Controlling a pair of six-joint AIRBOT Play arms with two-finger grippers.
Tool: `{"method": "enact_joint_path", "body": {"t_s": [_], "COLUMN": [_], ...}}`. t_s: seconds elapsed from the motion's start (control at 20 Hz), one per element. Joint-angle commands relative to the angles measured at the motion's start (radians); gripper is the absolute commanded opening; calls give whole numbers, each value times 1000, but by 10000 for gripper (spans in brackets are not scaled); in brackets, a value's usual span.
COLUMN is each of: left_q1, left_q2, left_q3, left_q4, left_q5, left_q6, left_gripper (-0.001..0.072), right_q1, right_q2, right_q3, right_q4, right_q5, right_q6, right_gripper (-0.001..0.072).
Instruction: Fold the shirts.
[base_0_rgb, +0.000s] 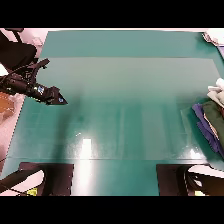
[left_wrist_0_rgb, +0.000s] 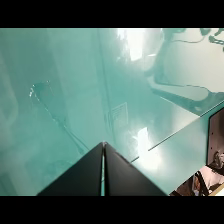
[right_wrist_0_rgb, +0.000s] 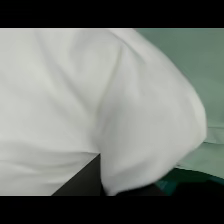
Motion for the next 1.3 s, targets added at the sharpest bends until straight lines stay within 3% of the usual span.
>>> {"method": "enact_joint_path", "body": {"t_s": [0.0,0.25,0.3,0.4,0.45,0.6,0.75,0.85,0.9,0.95,1.0,1.1,1.25], "left_q1": [1,1,0,1,1,1,1,1,1,1,1,1,1], "left_q2": [0,1,0,0,0,1,0,1,2,10,23,66,144], "left_q3": [1,1,1,1,1,1,1,1,1,1,2,11,40], "left_q4": [0,0,0,0,0,0,-2,-16,-47,-93,-142,-229,-257], "left_q5": [-5,-32,-32,-29,-26,-18,-8,3,6,9,19,75,137], "left_q6": [0,0,0,0,0,9,31,34,35,59,98,141,141], "left_gripper": [22,22,23,22,23,22,23,22,22,22,21,20,21], "right_q1": [-11,-11,-11,-11,-11,-11,-10,-10,-10,5,33,140,425], "right_q2": [39,63,63,63,63,63,63,63,68,87,116,184,226], "right_q3": [-151,-224,-213,-173,-140,33,268,402,440,433,394,278,150], "right_q4": [-42,-54,-53,-52,-53,-55,-36,124,275,438,568,714,734], "right_q5": [-10,-28,-23,-11,0,3,-43,-113,-143,-187,-232,-317,-276], "right_q6": [-23,-22,-22,-22,-21,-10,-2,-32,-74,-122,-183,-235,-329], "right_gripper": [26,43,188,671,714,715,715,708,666,416,51,24,25]}}
